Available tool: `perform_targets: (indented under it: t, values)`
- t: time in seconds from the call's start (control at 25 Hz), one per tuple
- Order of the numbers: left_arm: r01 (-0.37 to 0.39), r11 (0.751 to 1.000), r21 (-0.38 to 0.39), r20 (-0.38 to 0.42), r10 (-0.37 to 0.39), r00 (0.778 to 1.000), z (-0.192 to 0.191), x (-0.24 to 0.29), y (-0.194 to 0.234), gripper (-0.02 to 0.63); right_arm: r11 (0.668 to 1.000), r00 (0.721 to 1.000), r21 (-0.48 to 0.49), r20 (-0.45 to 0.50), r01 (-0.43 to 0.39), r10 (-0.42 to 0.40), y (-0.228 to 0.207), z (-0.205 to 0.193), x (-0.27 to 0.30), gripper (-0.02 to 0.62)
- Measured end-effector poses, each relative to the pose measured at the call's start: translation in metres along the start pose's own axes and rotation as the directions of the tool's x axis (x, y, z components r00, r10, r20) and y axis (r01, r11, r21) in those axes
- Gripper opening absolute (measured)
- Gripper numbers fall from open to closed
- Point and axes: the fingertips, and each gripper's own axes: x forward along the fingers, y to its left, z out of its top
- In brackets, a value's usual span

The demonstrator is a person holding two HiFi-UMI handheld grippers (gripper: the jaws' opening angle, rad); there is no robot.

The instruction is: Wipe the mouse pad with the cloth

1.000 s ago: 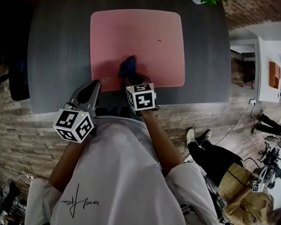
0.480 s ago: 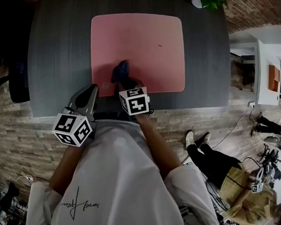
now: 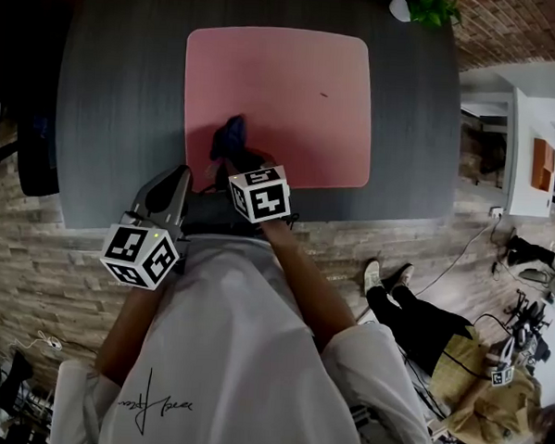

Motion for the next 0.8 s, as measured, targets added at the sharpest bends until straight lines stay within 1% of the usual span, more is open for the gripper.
perform_targets:
  t: [0.36,0.8]
  values:
    - [-0.026,1.0,-0.004,0.006,0.026,1.0,0.011,0.005,0.009,0.012,0.999,0.999,-0.014,-0.009,-0.053,0.053,0.011,0.014,0.013,0.101]
    - [-0.069,0.998,-0.014,-0.004,0.069,0.998,0.013,0.007,0.029,0.012,0.993,0.993,-0.005,-0.014,-0.115,0.115,0.025,0.029,0.032,0.101]
